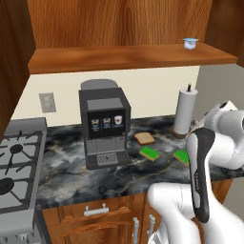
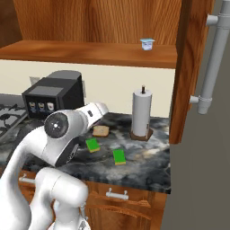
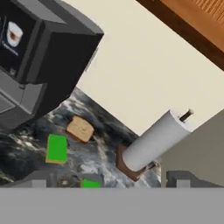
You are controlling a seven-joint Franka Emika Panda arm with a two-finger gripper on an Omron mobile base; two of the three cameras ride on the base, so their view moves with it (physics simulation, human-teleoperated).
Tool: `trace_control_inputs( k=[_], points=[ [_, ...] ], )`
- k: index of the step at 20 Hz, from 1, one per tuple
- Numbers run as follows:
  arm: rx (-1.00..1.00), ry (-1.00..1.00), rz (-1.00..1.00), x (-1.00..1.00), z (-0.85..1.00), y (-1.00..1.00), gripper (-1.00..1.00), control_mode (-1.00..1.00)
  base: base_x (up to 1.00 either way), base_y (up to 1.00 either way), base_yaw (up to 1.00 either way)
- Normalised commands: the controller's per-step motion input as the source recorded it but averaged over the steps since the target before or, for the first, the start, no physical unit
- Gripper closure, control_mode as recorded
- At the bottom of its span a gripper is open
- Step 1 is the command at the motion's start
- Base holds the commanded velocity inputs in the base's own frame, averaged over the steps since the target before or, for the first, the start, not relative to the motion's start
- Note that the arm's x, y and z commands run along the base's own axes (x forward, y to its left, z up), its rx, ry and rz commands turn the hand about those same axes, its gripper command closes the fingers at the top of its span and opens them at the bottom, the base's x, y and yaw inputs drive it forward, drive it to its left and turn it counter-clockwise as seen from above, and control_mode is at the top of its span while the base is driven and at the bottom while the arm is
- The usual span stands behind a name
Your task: Pick the sponge and sponge from the cabinet and place them on the counter.
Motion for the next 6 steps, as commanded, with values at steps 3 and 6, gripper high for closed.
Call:
trace_control_inputs(
  k=[3,6],
  points=[
    [-0.17,-0.46,0.00,-0.66,0.29,0.35,-1.00,-1.00,0.00,0.00,0.00],
    [-0.17,-0.46,0.00,-0.70,0.28,0.31,-1.00,-1.00,0.00,0.00,0.00]
  ],
)
